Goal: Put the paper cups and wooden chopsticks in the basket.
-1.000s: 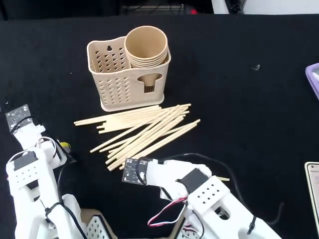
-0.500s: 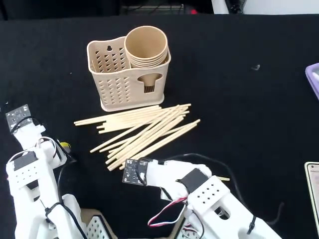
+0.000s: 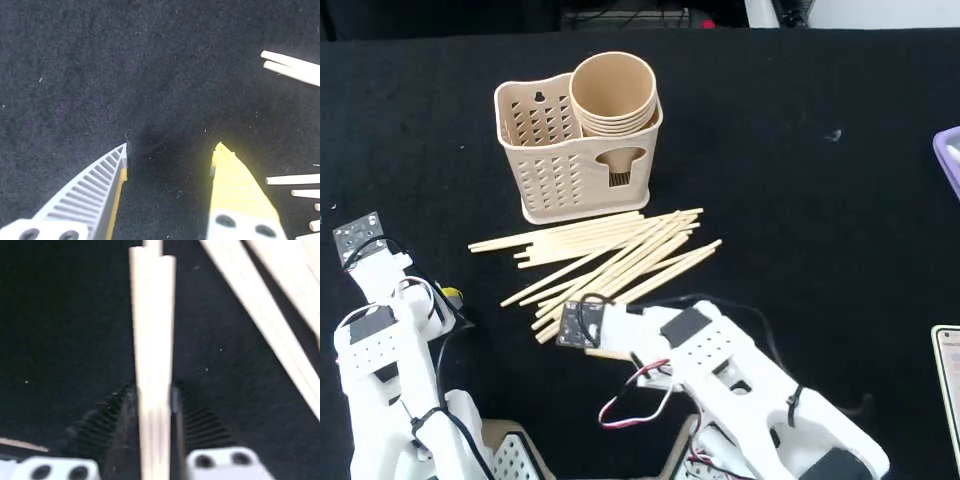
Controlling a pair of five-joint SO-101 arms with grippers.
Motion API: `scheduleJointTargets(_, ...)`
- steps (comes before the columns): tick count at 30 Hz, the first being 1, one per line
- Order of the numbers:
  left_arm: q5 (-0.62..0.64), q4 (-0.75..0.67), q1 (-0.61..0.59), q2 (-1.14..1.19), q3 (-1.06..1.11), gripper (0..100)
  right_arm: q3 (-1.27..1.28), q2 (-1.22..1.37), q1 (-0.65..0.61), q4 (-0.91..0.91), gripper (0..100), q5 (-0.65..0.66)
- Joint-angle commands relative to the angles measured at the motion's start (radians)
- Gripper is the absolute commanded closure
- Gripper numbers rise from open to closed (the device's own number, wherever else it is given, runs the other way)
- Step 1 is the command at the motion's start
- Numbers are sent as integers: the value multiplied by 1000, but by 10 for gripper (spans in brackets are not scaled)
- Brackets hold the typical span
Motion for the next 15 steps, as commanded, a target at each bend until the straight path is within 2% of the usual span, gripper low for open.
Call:
scheduleJointTargets(1,5,-11,8,-12,-10,730,-25,-13,14,-9,979,11)
scheduleJointTargets(9,5,-11,8,-12,-10,730,-30,-171,15,83,988,11)
scheduleJointTargets(15,5,-11,8,-12,-10,730,-16,-306,61,98,988,12)
